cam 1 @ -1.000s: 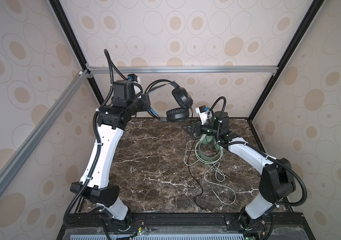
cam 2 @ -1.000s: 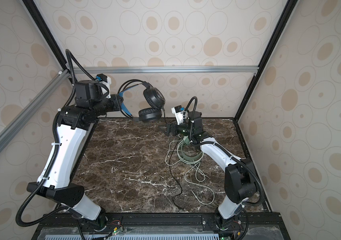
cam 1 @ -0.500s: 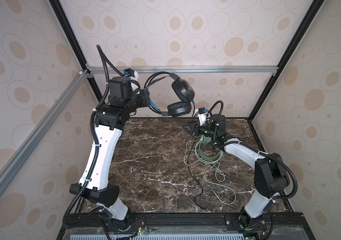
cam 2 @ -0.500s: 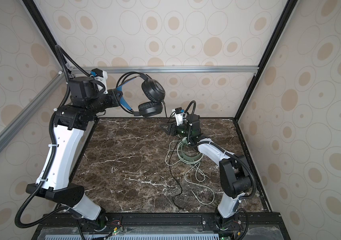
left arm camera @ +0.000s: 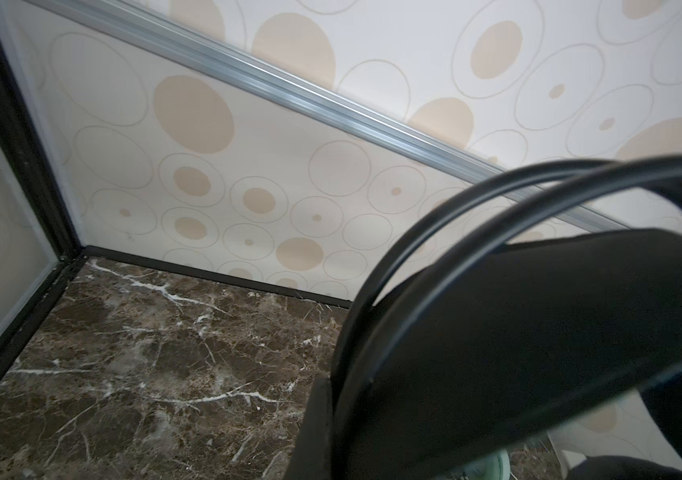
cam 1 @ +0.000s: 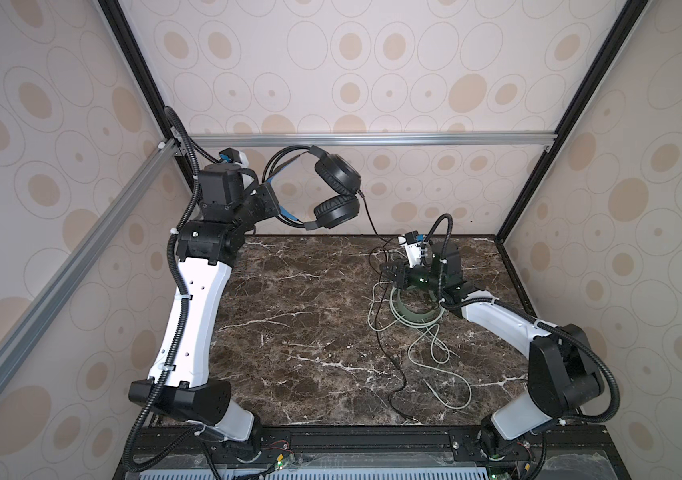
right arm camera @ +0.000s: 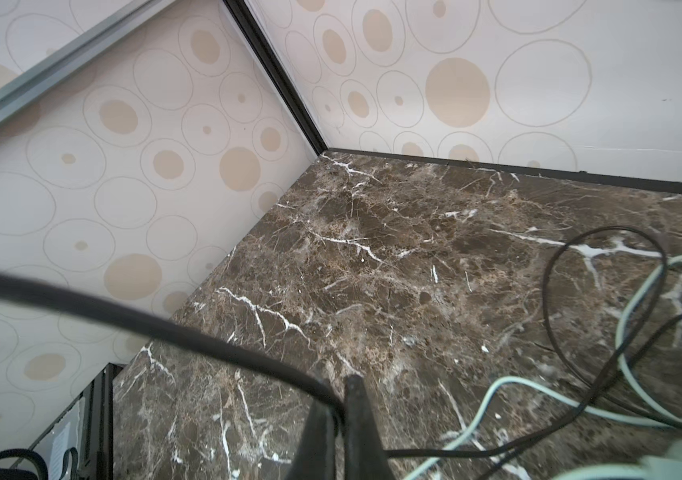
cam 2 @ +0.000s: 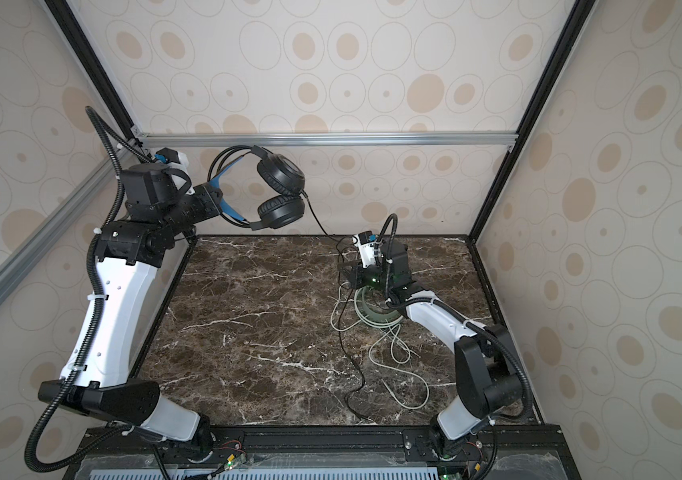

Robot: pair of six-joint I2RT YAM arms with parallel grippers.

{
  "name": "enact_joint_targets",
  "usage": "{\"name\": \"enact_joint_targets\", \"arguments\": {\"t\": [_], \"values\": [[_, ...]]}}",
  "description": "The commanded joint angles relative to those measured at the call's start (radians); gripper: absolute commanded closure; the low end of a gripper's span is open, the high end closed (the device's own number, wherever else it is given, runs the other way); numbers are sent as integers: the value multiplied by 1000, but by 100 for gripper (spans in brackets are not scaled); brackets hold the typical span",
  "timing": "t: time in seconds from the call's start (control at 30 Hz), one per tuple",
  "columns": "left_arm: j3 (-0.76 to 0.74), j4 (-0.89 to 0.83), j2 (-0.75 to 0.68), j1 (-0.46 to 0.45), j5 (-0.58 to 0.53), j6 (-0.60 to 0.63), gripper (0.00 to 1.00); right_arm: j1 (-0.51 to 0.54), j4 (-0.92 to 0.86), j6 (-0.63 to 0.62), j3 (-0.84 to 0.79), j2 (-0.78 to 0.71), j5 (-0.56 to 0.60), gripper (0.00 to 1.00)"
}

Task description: Wrap the headphones

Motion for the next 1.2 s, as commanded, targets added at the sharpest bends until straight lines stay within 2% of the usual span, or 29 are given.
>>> {"name": "enact_joint_targets", "arguments": {"t": [0.0, 0.2, 0.33, 0.4, 0.6, 0.87, 1.0, 1.17], "values": [[8, 125, -46, 19, 0, -53, 100, -7, -119, -98, -7, -88, 57, 100], [-50, 146, -81, 64, -112, -66, 100, -37, -303, -181, -29, -242, 225, 100], [-94, 144, -99, 91, -188, -70, 100, -95, -359, -170, -58, -356, 229, 100], [-119, 155, -103, 102, -191, -62, 100, -142, -392, -179, -59, -401, 222, 100], [-205, 201, -124, 106, -209, -28, 100, -167, -513, -234, -25, -496, 249, 100], [-235, 185, -147, 106, -307, 72, 100, -215, -597, -250, 48, -579, 309, 100], [-237, 171, -152, 110, -350, 80, 100, -254, -637, -246, 77, -579, 325, 100], [-231, 169, -145, 110, -342, 96, 100, -296, -686, -225, 112, -570, 417, 100]]}}
